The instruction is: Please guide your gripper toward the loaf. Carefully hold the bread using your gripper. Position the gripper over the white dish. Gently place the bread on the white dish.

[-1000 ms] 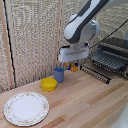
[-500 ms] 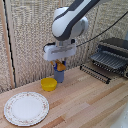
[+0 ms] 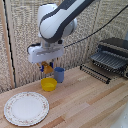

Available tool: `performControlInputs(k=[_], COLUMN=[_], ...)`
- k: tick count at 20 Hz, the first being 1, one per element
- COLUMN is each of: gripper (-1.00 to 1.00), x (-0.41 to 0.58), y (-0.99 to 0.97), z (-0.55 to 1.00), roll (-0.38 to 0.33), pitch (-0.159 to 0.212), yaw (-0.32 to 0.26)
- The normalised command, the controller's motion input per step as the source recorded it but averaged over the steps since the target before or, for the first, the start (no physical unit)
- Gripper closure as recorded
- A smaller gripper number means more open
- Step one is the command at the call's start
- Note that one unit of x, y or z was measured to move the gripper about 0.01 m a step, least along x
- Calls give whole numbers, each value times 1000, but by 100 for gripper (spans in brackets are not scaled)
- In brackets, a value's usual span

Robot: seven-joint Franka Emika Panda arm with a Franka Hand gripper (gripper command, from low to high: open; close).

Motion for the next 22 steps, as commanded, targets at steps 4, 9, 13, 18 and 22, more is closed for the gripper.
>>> performControlInputs(k=[4,9,13,18,22], gripper=[100,100,100,100,100], x=[0,65,165,83,29], y=[819,633,499,518,434], z=[-263,-403,-387,-319,-371], roll=[-113,-181,-179,-121,-75], pitch=[-12,-38,-76,-18,0], yaw=[1,5,7,23,72])
